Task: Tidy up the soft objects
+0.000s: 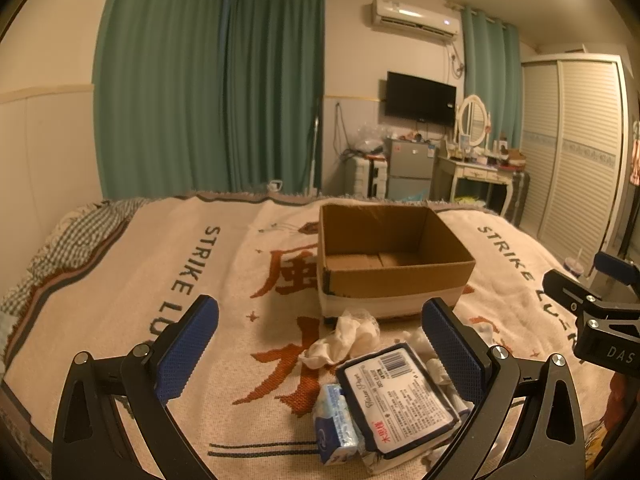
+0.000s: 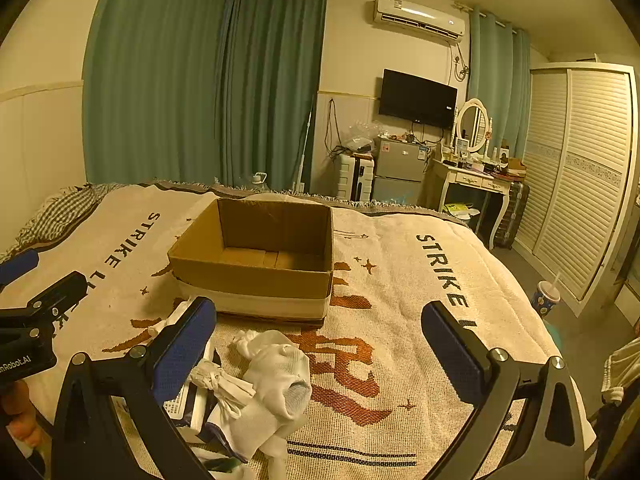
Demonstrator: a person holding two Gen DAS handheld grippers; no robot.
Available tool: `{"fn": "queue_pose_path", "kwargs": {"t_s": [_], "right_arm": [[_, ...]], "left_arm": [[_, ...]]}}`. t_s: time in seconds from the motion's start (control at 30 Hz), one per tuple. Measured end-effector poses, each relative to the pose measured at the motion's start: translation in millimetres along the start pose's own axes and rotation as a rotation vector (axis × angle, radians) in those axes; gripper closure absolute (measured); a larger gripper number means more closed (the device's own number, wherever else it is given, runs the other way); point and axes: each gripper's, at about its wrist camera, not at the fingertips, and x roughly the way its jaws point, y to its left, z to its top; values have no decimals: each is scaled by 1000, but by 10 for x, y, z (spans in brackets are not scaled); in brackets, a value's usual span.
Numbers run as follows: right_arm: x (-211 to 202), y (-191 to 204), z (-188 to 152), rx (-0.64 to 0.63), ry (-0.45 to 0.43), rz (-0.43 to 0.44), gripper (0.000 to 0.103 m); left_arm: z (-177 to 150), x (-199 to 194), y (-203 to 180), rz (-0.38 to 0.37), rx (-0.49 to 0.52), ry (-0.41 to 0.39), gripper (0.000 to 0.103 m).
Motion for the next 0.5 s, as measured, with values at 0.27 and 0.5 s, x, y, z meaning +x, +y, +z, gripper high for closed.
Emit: {"fn": "queue_pose_path", "kwargs": {"t_s": [0.27,0.5], "right_arm": [[0,4,1,-1,0,-1,0],[1,6,1,-3,2,1,0]], "left_arm": [[-2,-1,-3,-1,1,-1,0],[2,-11,9,4,-8,-7,0]]}}
